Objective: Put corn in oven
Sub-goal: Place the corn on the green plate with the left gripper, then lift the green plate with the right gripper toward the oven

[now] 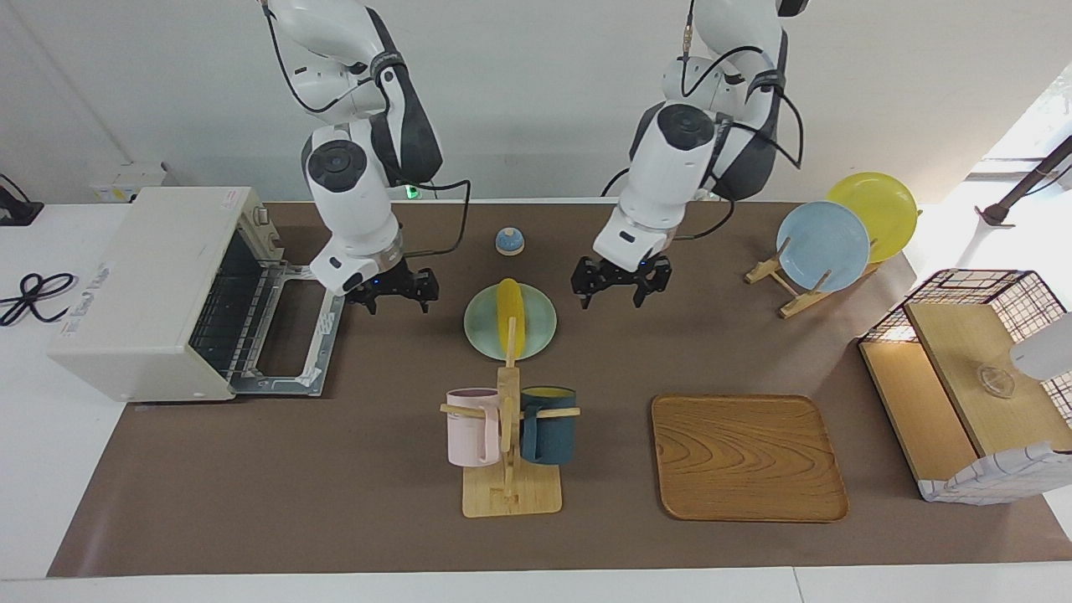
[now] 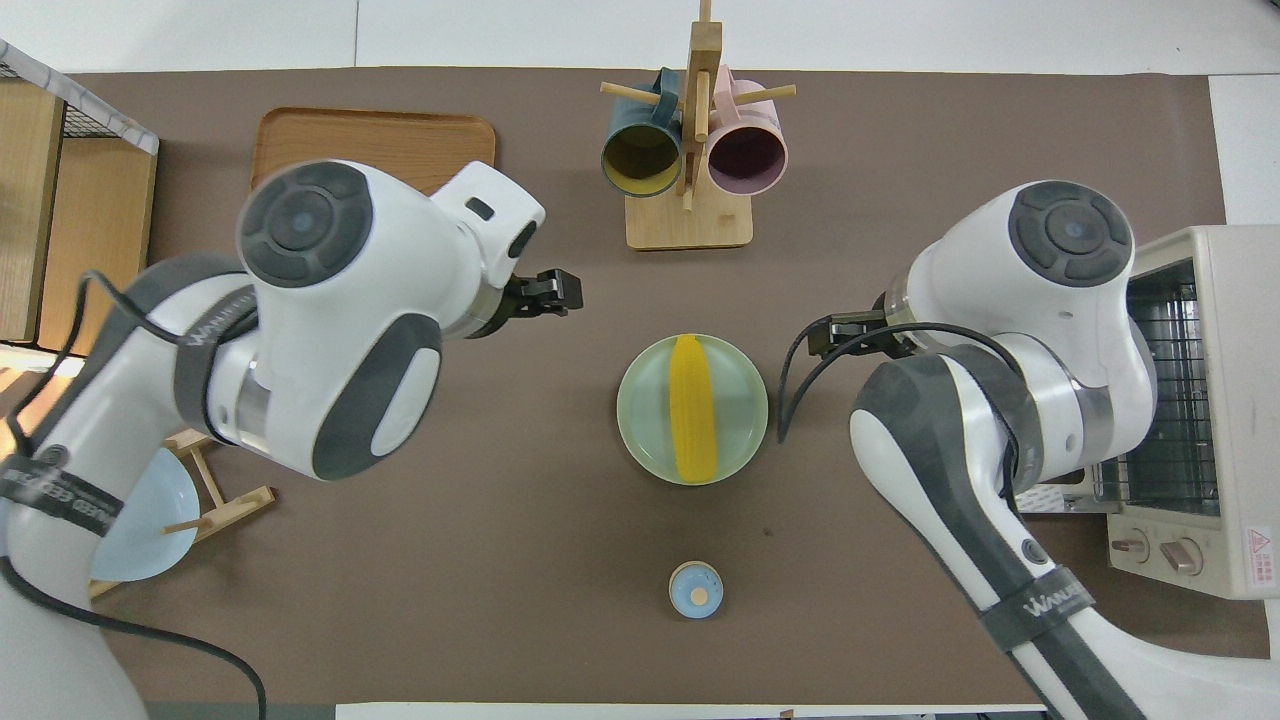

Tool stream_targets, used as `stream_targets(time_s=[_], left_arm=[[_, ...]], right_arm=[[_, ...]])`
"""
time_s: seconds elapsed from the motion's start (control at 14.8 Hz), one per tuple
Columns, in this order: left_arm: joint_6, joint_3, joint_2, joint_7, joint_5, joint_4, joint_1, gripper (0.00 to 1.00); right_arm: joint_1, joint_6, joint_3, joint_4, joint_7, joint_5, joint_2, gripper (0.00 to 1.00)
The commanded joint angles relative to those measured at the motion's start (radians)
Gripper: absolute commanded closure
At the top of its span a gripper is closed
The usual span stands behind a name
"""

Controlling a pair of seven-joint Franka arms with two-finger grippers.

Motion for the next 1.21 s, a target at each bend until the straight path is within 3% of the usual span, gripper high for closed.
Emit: stream_targets(time_s=[0.0, 0.34, 0.4, 0.61, 0.88, 1.01, 1.15], left_arm=[[-0.109, -0.008, -0.006, 0.077, 0.0, 0.073, 0.099, 0.0], [-0.226, -0.005, -0.087, 0.338, 0.027, 0.072, 0.3, 0.0], [-0.253, -0.005, -0.102, 0.378, 0.028, 0.069, 0.332, 0.0], [-0.328, -0.005, -0.139, 0.464, 0.057, 0.063, 0.372, 0.0], [-0.393, -0.005, -0.168, 0.464, 0.08, 0.06, 0.371, 0.0], [-0.411, -0.002, -0.181, 0.459, 0.08, 0.06, 0.371, 0.0], [-0.411, -0.002, -0.181, 0.459, 0.094, 0.058, 0.362, 0.0]], right_arm=[[0.109, -0.029, 0.003, 0.104, 0.108, 0.007, 0.057, 0.01], [0.333, -0.014, 0.003, 0.38, 0.389, -0.026, 0.31, 0.0], [0.365, 0.004, 0.003, 0.393, 0.433, -0.057, 0.353, 0.02], [0.386, 0.122, 0.003, 0.326, 0.463, -0.088, 0.374, 0.25], [0.395, 0.225, 0.003, 0.209, 0.461, -0.088, 0.357, 0.35], [0.396, 0.241, 0.003, 0.163, 0.461, -0.088, 0.341, 0.52], [0.398, 0.241, 0.003, 0.142, 0.463, -0.088, 0.332, 0.61]])
